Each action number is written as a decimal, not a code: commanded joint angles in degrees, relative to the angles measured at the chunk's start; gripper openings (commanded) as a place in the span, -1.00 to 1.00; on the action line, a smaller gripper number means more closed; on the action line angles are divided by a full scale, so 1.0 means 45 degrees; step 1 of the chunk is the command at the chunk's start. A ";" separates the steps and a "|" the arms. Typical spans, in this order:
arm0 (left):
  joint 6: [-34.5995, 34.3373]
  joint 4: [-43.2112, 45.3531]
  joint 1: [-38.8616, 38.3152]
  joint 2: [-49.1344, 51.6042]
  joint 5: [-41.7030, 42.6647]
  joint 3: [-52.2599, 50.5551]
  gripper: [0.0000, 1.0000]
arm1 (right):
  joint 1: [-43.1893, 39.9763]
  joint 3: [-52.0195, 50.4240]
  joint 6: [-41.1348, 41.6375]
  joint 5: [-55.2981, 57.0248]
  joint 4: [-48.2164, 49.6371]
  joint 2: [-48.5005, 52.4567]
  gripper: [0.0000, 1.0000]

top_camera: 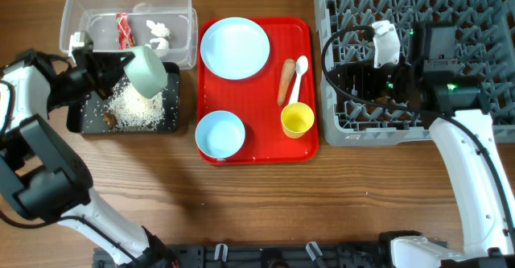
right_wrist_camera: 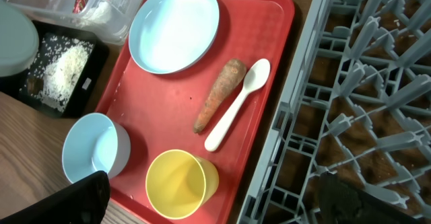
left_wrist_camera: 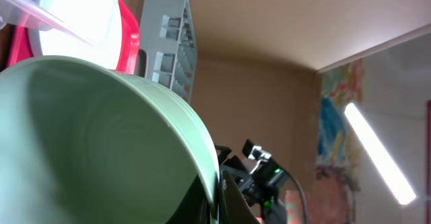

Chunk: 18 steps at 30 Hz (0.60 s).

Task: Sort waste into correct bins and load items into the dishwasher rack
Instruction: 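Set the green bowl back on the red tray, reach for yellow cup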

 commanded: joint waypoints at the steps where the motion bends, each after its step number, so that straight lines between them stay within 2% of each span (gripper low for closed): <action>1: 0.0277 0.0826 -0.1452 -0.1778 -0.1914 0.0287 -0.92 | 0.0058 0.0141 0.0146 0.0170 0.0010 0.0121 1.00; 5: -0.0141 0.2977 -0.5372 -0.3109 -0.7898 0.0287 -0.92 | 0.0058 0.0141 0.0185 0.0170 0.0039 0.0121 0.99; 6: -0.0141 0.3225 -0.6237 -0.3109 -0.9122 0.0287 -0.92 | 0.0058 0.0141 0.0180 0.0170 0.0000 0.0121 0.99; 7: -0.0141 0.3653 -0.7679 -0.3026 -1.1492 0.0282 -0.92 | 0.0058 0.0141 0.0185 0.0170 -0.0024 0.0121 0.99; 9: -0.0141 0.4133 -0.9700 -0.2866 -1.5033 0.0267 -0.92 | 0.0058 0.0141 0.0185 0.0170 -0.0015 0.0121 0.99; 11: -0.0141 0.4371 -1.1346 -0.2540 -1.7665 0.0248 -0.92 | 0.0058 0.0141 0.0180 0.0170 -0.0015 0.0121 1.00; 14: -0.0146 0.4376 -1.2930 -0.1656 -1.9764 0.0248 -0.92 | 0.0058 0.0141 0.0180 0.0170 -0.0015 0.0121 0.99; 18: -0.0151 0.4143 -1.3634 -0.0418 -1.9885 0.0248 -0.92 | 0.0058 0.0141 0.0180 0.0170 -0.0029 0.0121 0.99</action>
